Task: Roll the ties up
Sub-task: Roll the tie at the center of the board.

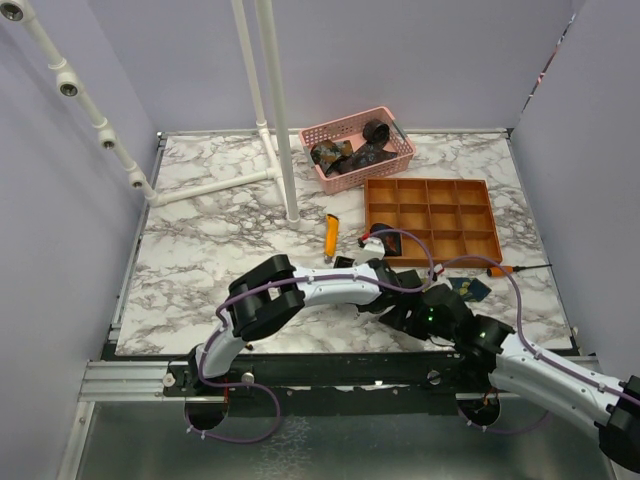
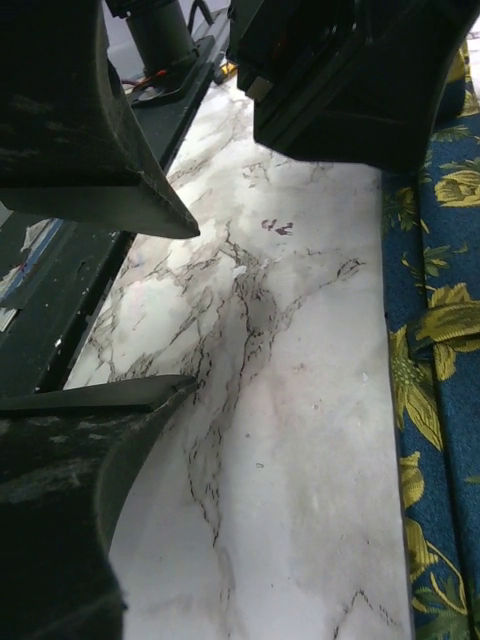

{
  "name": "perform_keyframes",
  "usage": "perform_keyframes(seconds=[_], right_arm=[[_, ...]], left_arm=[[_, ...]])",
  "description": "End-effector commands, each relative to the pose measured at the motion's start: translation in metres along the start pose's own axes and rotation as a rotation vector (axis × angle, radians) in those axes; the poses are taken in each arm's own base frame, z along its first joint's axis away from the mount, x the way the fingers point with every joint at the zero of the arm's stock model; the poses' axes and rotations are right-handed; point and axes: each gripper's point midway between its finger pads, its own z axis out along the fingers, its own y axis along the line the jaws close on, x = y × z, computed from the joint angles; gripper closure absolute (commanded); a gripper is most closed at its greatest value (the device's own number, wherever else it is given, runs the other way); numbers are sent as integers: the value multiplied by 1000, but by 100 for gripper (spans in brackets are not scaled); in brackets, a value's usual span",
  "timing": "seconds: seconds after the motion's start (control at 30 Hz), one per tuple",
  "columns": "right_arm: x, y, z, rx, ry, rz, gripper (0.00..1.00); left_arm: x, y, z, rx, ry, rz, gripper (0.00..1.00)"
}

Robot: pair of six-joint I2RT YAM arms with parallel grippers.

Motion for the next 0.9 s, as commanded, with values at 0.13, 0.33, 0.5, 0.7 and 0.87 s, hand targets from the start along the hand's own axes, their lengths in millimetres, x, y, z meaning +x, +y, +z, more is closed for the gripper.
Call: perform_keyframes(seconds=[0.13, 0.33, 0.5, 0.7, 0.87], right_arm=[[-1, 10, -10, -40, 5, -90, 35], [-12, 53, -10, -123, 34, -152, 14], [-27, 101, 5, -201, 41, -191, 17], [-44, 137, 41, -174, 57, -230, 23], [-47, 136, 74, -80, 81, -237, 25]], left_arm=[[-21, -13, -42, 209, -36, -122, 22], [-40, 30, -67, 299, -87, -215, 13], [-63, 80, -61, 485, -135, -397, 11], [-70, 128, -41, 801, -247, -692, 9], [-53, 127, -25, 920, -209, -788, 8]])
